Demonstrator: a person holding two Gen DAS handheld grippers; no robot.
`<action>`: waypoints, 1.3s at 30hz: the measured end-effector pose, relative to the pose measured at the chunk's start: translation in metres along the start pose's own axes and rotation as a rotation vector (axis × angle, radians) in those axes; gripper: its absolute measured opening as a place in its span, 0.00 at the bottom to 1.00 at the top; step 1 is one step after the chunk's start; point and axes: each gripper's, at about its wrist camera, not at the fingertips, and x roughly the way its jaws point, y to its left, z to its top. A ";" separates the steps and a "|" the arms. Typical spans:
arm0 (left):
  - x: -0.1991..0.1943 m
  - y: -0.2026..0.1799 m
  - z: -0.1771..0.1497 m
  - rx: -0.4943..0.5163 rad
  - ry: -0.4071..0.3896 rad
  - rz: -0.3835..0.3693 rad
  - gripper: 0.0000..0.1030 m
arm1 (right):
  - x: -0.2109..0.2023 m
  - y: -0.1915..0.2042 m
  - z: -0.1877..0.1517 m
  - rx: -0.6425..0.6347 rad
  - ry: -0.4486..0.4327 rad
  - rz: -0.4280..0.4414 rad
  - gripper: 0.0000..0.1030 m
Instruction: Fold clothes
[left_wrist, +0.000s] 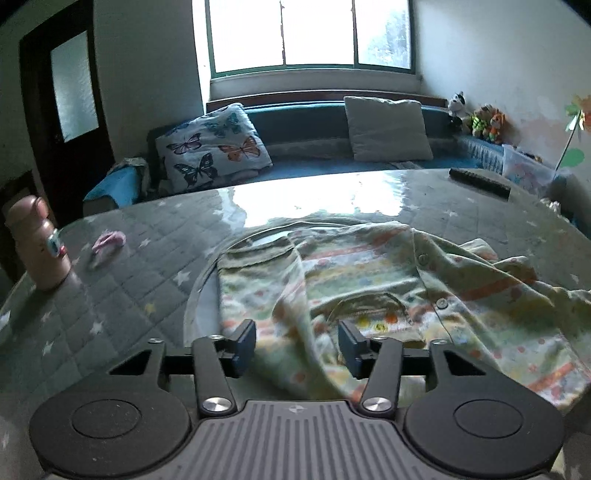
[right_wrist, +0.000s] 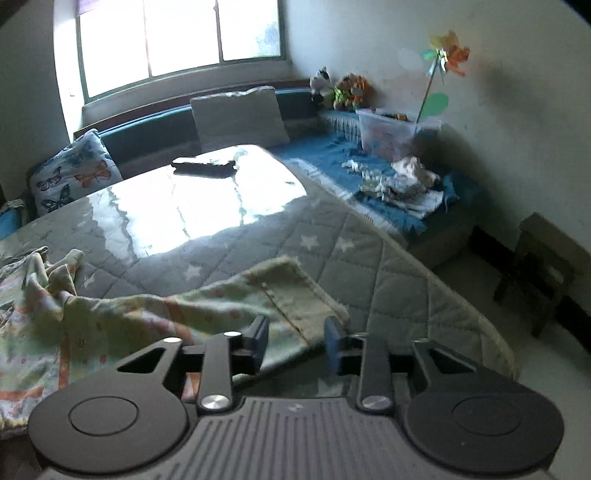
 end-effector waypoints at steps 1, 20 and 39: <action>0.006 -0.003 0.002 0.009 0.007 0.004 0.53 | 0.001 0.004 0.003 -0.010 -0.006 0.008 0.35; 0.116 -0.003 0.038 0.096 0.171 0.124 0.36 | 0.041 0.100 0.005 -0.179 0.056 0.233 0.58; -0.014 0.104 -0.043 -0.350 0.029 0.270 0.04 | 0.043 0.116 -0.002 -0.224 0.059 0.238 0.66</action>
